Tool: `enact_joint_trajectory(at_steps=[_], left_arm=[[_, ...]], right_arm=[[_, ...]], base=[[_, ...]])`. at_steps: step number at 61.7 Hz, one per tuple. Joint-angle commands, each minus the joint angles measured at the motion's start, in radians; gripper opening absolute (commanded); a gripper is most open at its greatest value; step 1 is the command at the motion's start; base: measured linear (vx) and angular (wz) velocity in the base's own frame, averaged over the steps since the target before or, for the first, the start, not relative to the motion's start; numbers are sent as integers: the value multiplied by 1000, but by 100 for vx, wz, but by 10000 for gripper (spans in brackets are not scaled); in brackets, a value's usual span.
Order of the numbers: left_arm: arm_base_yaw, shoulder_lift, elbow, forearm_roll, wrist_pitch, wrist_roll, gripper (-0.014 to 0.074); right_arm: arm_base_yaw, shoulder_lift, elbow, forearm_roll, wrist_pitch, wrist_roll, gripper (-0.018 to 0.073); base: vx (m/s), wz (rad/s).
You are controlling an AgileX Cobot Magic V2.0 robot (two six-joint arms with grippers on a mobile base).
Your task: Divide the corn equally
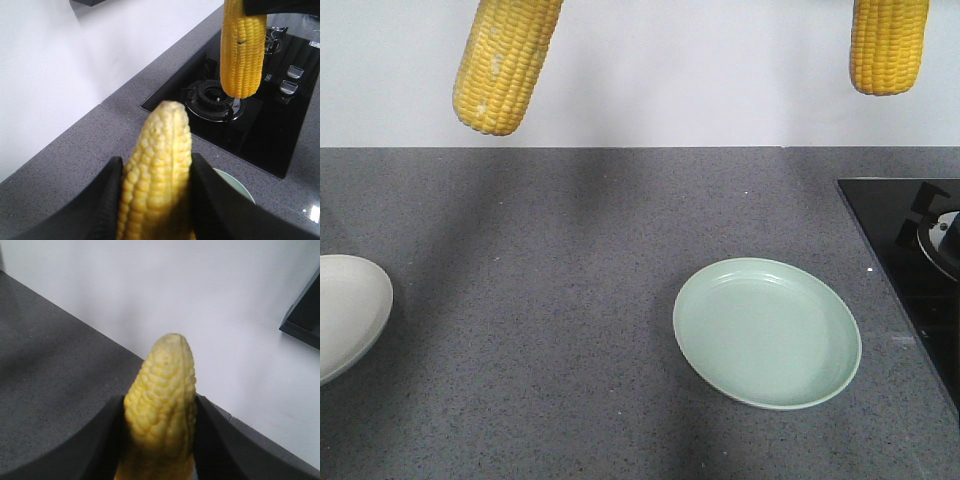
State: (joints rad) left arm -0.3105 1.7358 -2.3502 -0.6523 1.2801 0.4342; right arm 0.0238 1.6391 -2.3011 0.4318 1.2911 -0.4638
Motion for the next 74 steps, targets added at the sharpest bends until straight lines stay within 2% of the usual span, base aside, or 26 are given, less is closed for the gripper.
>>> enact_joint_trajectory(at_steps=[1,12,20,32,41,50,65,74], left_arm=[[0,-40,-25,-41,-28,-7,-8],[0,-40,-25,-41,-28,-7,-8],[0,-40,-25,-41,-28,-7,-8],[0,-40,-25,-42,-28,-7,-8],[0,-40,-25,-42,-28,-7,-6],[0,-40,-25,-42,-28,-7,-6],[0,-40,-25,-42,-28,-7,-6],[0,-40,-25,-42,-28,-7,-6]], right_arm=[[-6,-32,-20,18,-12,-2,-1],[-6,-31,-20,30,-25,21,-1],[-3,-11,-19,139,-1,86,-1],[-3,55,-19,314,-1,101,-1],[-3,109,2,338,-1,181,-1],[-3,110,180,323,-1,154,-1],[-3,92,566,324,-1,23,-1],[-3,92,710,299,-1,-69,-1]], base=[[0,0],[0,0],[0,0],[0,0],[0,0],[0,0],[0,0],[0,0]])
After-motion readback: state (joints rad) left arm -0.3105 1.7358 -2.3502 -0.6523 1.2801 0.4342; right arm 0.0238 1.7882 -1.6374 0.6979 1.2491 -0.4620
